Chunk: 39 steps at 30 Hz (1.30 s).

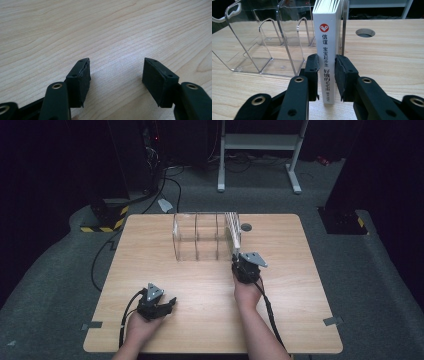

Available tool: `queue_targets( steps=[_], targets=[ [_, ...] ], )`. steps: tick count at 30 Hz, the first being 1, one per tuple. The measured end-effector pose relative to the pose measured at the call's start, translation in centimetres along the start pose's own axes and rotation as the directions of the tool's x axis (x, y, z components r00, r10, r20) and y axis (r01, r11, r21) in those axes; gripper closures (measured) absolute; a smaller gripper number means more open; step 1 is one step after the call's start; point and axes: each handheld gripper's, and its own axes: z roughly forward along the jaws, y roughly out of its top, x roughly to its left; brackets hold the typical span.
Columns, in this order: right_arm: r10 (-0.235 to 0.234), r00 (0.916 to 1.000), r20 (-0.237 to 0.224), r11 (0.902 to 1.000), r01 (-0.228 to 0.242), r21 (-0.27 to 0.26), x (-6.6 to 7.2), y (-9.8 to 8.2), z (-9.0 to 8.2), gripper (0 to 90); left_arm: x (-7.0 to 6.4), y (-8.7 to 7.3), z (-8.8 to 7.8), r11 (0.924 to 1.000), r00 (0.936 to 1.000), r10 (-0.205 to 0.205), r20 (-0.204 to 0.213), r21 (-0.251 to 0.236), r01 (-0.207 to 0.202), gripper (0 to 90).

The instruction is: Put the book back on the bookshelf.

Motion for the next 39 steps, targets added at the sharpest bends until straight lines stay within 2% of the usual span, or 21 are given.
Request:
queue_targets(
  steps=[6,12,23,30,39],
  targets=[
    [-0.003,1.0,-0.002,1.0,0.003,-0.002,0.0,0.0,0.1,72.0,0.0,0.0,0.0,1.0,1.0,0.0,0.0,0.0,0.0,39.2],
    [0.001,0.9998,-0.022,1.0,-0.001,-0.005,0.0,0.2,-0.3,61.4,0.0,0.0,0.0,1.0,1.0,-0.001,0.0,0.001,0.001,39.2],
    [-0.059,0.9968,-0.054,0.9982,0.059,-0.001,0.0,0.6,-1.6,47.6,0.0,0.0,0.0,1.0,1.0,-0.003,0.002,0.002,0.003,39.2],
    [-0.089,0.9925,-0.083,0.996,0.09,-0.002,0.1,0.4,-2.3,45.9,0.0,0.0,0.0,1.0,1.0,-0.004,0.003,0.0,0.004,39.2],
    [-0.126,0.9857,-0.112,0.9915,0.129,0.018,0.3,-0.8,-3.2,42.0,0.0,0.0,0.0,1.0,1.0,-0.008,0.003,0.001,0.008,39.1]
  ],
)
